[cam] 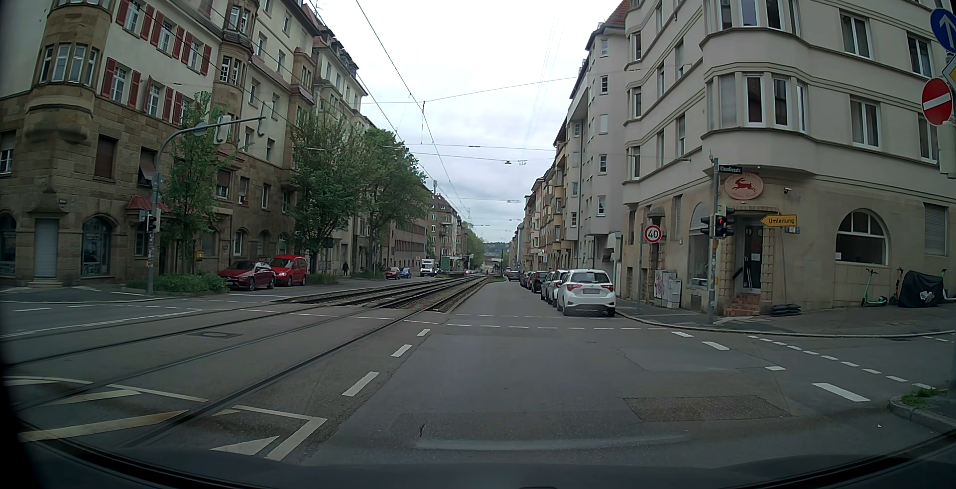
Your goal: Follow the waypoints while adhering to traffic rules and regulations
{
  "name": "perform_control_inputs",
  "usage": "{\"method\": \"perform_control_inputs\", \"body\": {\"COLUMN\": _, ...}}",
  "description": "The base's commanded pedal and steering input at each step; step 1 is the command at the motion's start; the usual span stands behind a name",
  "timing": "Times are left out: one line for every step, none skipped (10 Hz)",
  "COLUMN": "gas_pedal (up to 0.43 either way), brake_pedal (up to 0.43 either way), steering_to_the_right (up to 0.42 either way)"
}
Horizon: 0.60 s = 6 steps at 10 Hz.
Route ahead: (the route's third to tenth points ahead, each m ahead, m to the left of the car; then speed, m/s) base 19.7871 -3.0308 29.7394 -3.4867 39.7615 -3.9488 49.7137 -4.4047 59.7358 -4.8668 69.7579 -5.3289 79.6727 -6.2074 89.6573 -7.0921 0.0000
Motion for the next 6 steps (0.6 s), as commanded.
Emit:
{"method": "perform_control_inputs", "body": {"gas_pedal": 0.000, "brake_pedal": 0.287, "steering_to_the_right": -0.011}}
{"method": "perform_control_inputs", "body": {"gas_pedal": 0.000, "brake_pedal": 0.287, "steering_to_the_right": -0.012}}
{"method": "perform_control_inputs", "body": {"gas_pedal": 0.000, "brake_pedal": 0.287, "steering_to_the_right": -0.012}}
{"method": "perform_control_inputs", "body": {"gas_pedal": 0.000, "brake_pedal": 0.287, "steering_to_the_right": -0.012}}
{"method": "perform_control_inputs", "body": {"gas_pedal": 0.000, "brake_pedal": 0.287, "steering_to_the_right": -0.012}}
{"method": "perform_control_inputs", "body": {"gas_pedal": 0.000, "brake_pedal": 0.287, "steering_to_the_right": -0.012}}
